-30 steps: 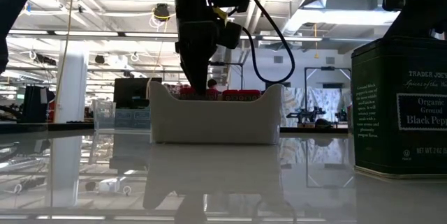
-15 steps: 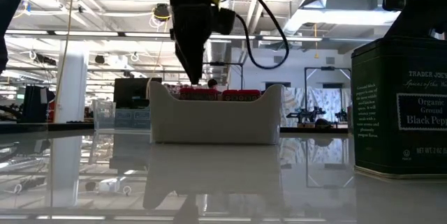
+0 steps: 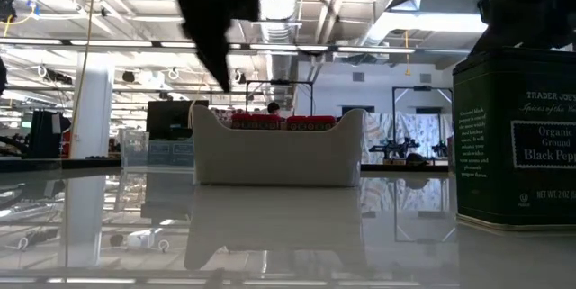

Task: Sort spices by type
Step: Put the black seasoning can into the transparent bin

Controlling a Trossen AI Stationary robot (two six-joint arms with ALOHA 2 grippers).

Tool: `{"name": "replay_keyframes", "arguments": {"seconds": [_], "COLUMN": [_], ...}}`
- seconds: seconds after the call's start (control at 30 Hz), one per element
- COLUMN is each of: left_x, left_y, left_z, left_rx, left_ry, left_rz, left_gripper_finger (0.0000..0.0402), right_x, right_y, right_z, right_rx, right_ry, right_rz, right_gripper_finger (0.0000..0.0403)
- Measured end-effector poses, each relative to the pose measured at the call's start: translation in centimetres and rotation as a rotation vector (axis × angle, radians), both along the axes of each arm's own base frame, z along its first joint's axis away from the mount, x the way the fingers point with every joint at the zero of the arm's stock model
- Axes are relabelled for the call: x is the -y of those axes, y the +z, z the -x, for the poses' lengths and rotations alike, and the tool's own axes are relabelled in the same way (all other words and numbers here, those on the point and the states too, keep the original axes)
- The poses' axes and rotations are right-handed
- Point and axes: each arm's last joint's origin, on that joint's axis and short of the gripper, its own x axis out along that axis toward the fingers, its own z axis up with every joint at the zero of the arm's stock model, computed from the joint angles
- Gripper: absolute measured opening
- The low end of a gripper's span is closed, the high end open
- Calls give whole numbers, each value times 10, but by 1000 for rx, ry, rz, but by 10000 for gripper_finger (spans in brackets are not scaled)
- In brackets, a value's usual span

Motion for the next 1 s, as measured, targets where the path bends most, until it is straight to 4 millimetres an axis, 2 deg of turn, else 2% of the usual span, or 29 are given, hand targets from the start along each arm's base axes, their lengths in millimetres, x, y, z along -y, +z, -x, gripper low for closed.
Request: {"name": "replay_keyframes", "arguments": {"seconds": [0.23,0.43,0.57,0.73,0.87,1.0], "left_x": [4,5,5,6,5,6], "left_y": [9,17,27,34,36,36], "left_z": [66,102,114,123,126,125], "left_rx": [130,221,279,313,326,326], "left_ry": [77,125,115,63,71,88], "left_rz": [38,69,63,25,13,-2], "left_gripper_finger": [295,295,295,295,295,295], "right_x": [15,18,19,19,17,13], "right_y": [6,31,51,70,83,95], "right_z": [-11,-32,-52,-79,-88,-86], "right_rx": [75,242,199,46,-133,-311], "right_ry": [-99,-41,-24,-6,10,-6], "right_rz": [-18,73,159,227,175,140], "right_gripper_finger": [311,308,298,290,290,290]}}
